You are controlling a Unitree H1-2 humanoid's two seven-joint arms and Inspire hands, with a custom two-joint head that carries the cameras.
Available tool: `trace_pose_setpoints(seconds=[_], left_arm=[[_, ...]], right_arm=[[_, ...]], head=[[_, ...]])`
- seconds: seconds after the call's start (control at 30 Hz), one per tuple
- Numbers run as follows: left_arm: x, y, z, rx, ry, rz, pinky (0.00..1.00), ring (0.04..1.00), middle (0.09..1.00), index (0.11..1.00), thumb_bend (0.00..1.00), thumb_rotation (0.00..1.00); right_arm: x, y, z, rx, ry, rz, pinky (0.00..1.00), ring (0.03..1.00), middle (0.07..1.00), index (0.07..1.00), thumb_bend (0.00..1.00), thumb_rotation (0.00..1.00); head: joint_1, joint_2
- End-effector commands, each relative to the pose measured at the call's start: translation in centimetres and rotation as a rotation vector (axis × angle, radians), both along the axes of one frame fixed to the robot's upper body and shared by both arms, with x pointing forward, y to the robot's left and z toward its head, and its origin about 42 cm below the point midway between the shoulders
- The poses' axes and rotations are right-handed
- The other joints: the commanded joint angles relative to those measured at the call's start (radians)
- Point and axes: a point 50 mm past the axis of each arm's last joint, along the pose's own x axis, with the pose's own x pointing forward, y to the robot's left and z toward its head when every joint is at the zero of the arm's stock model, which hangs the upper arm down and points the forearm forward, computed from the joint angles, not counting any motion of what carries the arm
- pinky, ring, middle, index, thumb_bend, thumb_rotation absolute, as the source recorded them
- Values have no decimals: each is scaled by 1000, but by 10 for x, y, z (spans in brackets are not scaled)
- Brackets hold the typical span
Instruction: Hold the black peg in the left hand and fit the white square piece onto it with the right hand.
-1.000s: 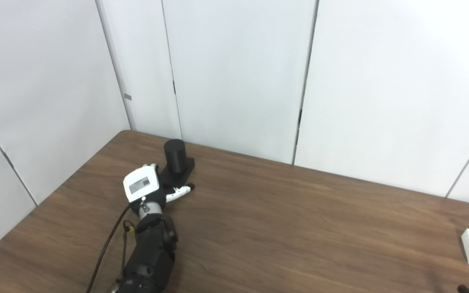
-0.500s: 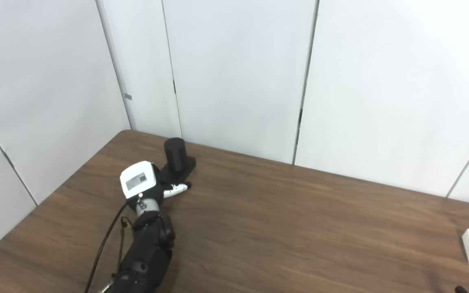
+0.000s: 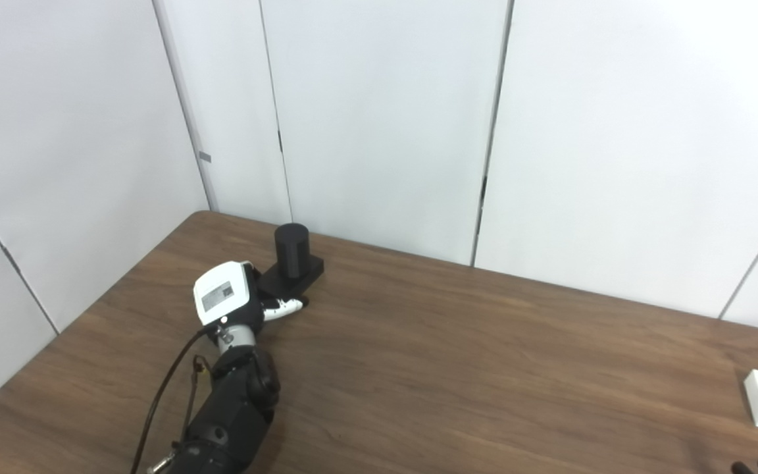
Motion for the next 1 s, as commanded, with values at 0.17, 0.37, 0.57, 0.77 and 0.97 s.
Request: trace_pose_setpoints(seconds=[0.17,0.37,0.57,0.77,0.97], left_arm=[[-19,-5,15,-29,-24,-144,666,767,732,484,501,51],[-49,-25,22,-74,19,-329,646,783,767,490,491,56],[-95,-57,25,-148,33,-542,623,763,771,491,489,58],[-142,-94,30,-225,98,-752,670,776,795,492,487,54],[-176,-124,28,-294,165,-953,678,811,823,494,486,52]], right_arm=[[-2,12,4,26,-14,-17,922,943,928,971,762,911],[-3,15,8,18,-19,-22,939,954,938,988,705,938],[-4,18,12,7,-27,-28,917,937,920,991,655,964],[-5,22,17,12,-33,-30,906,926,910,993,567,976],[-6,29,24,-8,-40,-30,890,921,912,1000,490,988]], head=[[-21,16],[-52,37],[-92,69],[-149,114],[-205,160]])
